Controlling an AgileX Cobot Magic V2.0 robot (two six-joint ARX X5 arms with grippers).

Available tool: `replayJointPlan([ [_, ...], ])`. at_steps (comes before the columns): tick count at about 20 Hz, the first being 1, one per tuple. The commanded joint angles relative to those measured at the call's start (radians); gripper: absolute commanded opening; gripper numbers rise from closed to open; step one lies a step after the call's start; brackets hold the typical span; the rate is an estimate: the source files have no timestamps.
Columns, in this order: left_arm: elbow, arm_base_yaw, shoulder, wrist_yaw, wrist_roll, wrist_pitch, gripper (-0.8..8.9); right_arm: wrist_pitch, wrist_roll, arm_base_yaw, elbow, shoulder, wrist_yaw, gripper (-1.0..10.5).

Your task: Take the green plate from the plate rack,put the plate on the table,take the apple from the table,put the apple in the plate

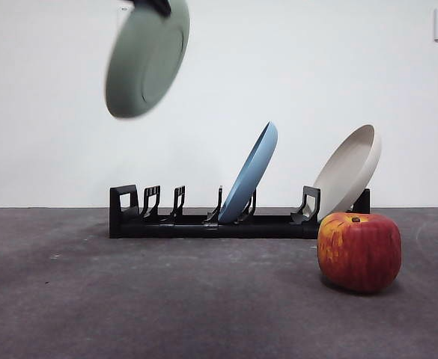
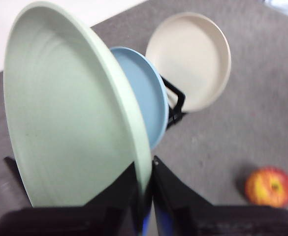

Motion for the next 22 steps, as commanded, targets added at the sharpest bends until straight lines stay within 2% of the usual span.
replayJointPlan([
  [1, 0.007, -0.103, -0.044, -0.142, 0.108, -0.076, -0.08, 0.007, 0.006, 0.002, 0.003, -0.001, -0.002, 6.9],
  [5, -0.006, -0.309, -0.048, -0.381, 0.161, -0.25, -0.06, 0.007, 0.006, 0.002, 0.003, -0.001, -0.002, 6.9],
  [9, -0.113, -0.469, -0.045, -0.578, 0.164, -0.247, -0.06, 0.007, 0.006, 0.002, 0.003, -0.001, -0.003, 6.9],
  [12, -0.254, -0.521, -0.045, -0.602, 0.164, -0.186, -0.06, 0.007, 0.006, 0.002, 0.003, -0.001, -0.003, 6.9],
  [16, -0.494, -0.57, -0.027, -0.602, 0.167, 0.014, -0.06, 0.006, 0.007, 0.002, 0.003, -0.001, -0.009, 6.9],
  [19, -0.622, -0.605, 0.024, -0.645, 0.214, 0.168, -0.06, 0.008, 0.007, 0.002, 0.003, -0.001, -0.009, 6.9],
  [22, -0.655, -0.646, 0.127, -0.692, 0.286, 0.248, -0.06, 0.007, 0.007, 0.002, 0.003, -0.001, -0.009, 6.9],
])
